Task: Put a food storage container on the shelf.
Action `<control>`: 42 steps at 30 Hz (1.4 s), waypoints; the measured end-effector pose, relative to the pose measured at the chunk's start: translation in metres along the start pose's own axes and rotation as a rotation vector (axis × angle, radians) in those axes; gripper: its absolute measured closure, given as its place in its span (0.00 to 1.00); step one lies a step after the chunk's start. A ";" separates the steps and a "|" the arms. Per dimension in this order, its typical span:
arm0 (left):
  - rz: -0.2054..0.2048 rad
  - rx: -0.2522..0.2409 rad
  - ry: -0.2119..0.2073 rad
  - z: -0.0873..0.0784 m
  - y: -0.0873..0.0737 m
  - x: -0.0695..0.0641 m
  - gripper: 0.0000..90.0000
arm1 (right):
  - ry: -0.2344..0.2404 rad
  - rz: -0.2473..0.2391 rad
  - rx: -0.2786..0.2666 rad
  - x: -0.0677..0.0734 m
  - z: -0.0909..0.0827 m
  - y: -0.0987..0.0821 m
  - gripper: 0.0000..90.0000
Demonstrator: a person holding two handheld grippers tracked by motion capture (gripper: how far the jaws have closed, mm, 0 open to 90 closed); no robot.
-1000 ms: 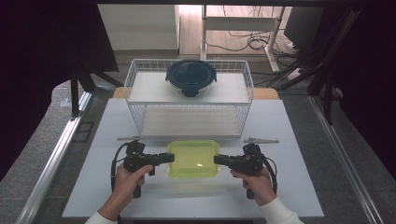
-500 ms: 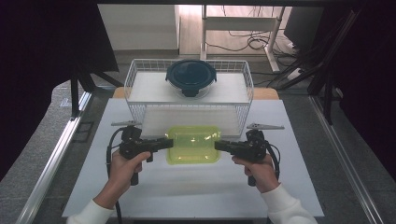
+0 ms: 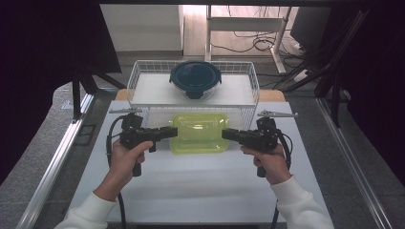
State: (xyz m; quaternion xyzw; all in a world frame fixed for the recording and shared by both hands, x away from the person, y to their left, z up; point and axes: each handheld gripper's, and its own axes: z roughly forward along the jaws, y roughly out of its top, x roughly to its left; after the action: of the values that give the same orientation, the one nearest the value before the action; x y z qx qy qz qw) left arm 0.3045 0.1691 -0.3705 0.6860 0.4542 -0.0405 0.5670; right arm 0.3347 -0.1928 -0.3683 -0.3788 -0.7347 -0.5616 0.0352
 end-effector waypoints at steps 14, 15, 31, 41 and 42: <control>0.022 -0.029 -0.005 -0.013 0.024 -0.009 0.82 | -0.003 -0.053 -0.024 0.014 -0.003 0.029 0.88; 0.023 -0.031 -0.005 -0.014 0.026 -0.010 0.82 | -0.004 -0.054 -0.026 0.015 -0.003 0.030 0.88; 0.046 -0.033 -0.024 -0.020 0.056 -0.011 0.82 | 0.003 -0.064 -0.041 0.018 -0.004 0.055 0.88; 0.065 -0.035 -0.024 -0.029 0.085 -0.012 0.81 | -0.003 -0.071 -0.052 0.023 0.001 0.084 0.88; 0.062 -0.037 -0.025 -0.029 0.088 -0.012 0.81 | -0.003 -0.067 -0.052 0.023 0.001 0.087 0.88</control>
State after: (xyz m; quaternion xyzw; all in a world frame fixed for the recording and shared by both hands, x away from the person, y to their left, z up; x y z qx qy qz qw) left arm 0.3428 0.1912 -0.2886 0.6887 0.4263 -0.0231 0.5861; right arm 0.3704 -0.1727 -0.2880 -0.3555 -0.7323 -0.5808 0.0053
